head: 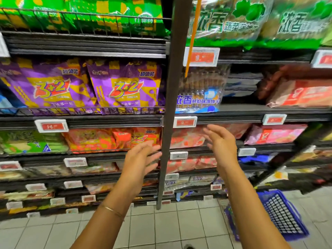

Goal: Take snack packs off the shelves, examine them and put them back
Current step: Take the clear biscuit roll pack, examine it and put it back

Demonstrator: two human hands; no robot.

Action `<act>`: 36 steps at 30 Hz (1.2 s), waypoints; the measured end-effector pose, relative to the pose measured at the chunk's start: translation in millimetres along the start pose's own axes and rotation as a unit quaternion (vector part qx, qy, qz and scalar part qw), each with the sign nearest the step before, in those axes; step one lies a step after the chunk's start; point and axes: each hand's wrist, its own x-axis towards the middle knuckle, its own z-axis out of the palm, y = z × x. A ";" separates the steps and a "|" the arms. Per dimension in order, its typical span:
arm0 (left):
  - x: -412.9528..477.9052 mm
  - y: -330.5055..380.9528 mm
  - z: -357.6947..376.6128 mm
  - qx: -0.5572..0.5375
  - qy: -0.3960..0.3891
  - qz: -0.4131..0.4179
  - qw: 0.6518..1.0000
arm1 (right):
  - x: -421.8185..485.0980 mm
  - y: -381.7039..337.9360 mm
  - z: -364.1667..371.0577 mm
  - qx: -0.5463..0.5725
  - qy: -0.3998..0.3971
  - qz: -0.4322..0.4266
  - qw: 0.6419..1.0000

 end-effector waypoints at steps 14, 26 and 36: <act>28.2 -13.4 130.6 -0.121 0.095 0.002 0.988 | 142.8 -58.1 -24.6 -0.095 -0.124 -0.077 0.985; 16.1 -18.6 155.2 -0.098 0.157 0.022 0.983 | 156.0 -48.4 -47.8 0.048 -0.230 -0.089 0.968; 4.5 -19.4 143.4 -0.118 -0.012 0.104 0.987 | 124.3 12.7 -105.9 0.111 -0.330 -0.021 0.937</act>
